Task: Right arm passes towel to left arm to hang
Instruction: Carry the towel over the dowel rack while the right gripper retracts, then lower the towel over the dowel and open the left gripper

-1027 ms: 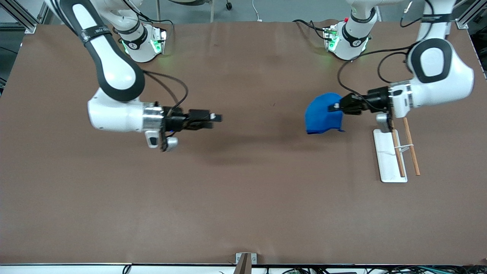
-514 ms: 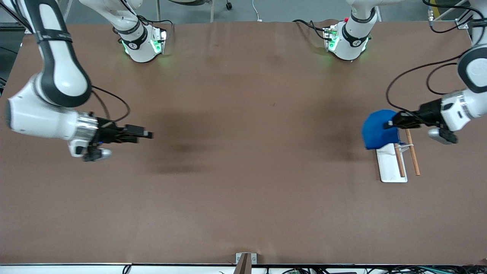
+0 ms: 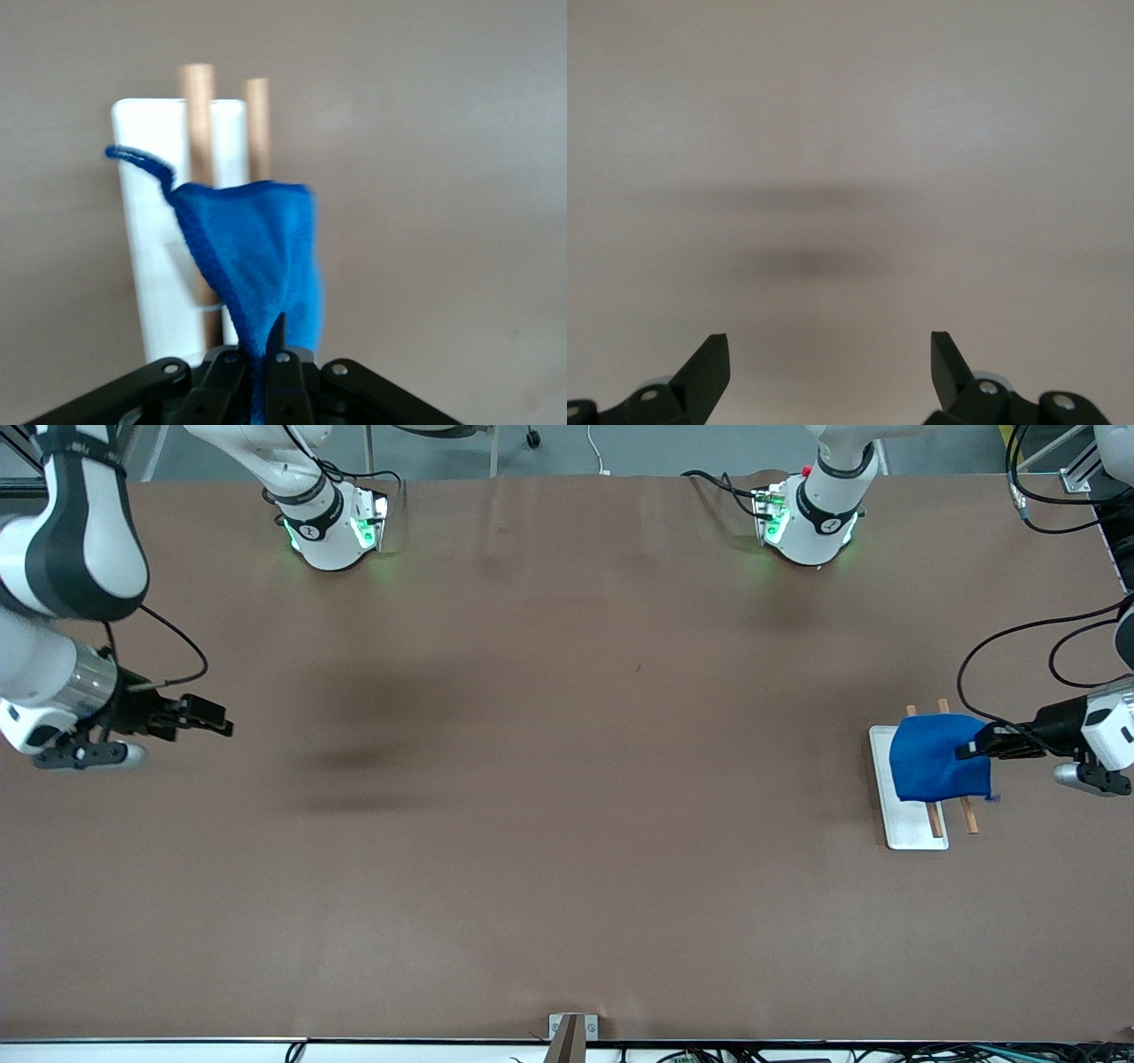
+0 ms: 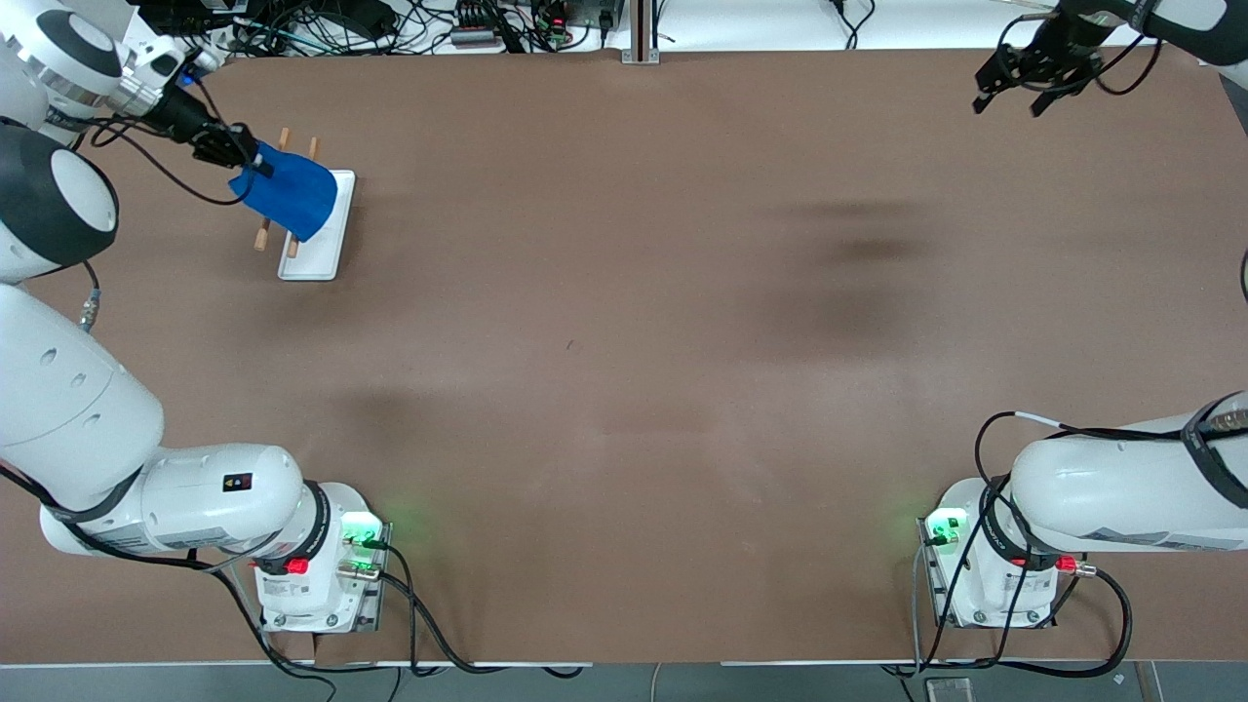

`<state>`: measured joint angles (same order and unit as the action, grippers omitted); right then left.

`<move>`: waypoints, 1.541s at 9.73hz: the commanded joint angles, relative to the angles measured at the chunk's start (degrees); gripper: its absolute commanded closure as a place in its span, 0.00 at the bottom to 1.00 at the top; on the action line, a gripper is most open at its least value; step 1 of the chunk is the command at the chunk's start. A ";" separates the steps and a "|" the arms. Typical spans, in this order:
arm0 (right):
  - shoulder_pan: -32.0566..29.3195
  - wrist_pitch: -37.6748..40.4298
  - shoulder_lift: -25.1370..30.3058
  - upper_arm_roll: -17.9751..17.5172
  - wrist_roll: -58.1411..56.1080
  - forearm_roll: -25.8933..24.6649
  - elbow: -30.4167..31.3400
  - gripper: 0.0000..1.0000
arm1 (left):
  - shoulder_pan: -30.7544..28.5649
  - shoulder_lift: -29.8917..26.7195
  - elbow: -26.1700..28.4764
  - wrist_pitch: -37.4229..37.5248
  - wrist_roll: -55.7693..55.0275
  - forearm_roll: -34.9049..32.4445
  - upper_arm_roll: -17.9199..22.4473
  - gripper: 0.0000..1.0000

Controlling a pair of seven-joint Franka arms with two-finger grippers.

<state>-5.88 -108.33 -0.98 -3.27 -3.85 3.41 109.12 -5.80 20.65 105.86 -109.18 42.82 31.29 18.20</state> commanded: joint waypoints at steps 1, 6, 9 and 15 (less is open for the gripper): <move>0.17 2.33 7.11 0.45 3.50 -3.24 0.50 0.00 | -1.22 2.90 -1.97 -0.68 1.99 -0.18 0.79 0.96; -0.01 20.78 11.24 2.92 4.82 -5.08 -11.29 0.00 | -2.64 4.22 -2.41 -0.50 2.35 0.18 1.13 0.00; 0.51 23.06 4.36 5.46 4.64 -5.00 -21.18 0.00 | -2.55 4.48 -6.52 -1.37 -6.55 0.53 3.76 0.00; 1.57 25.18 -3.33 7.84 7.63 -5.00 -29.93 0.00 | -0.89 -6.75 -5.94 -4.46 -8.02 -12.20 -5.78 0.00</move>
<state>-5.52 -83.64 -4.77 3.60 2.57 -0.57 80.06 -7.22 16.27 96.70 -112.28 34.82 21.87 14.55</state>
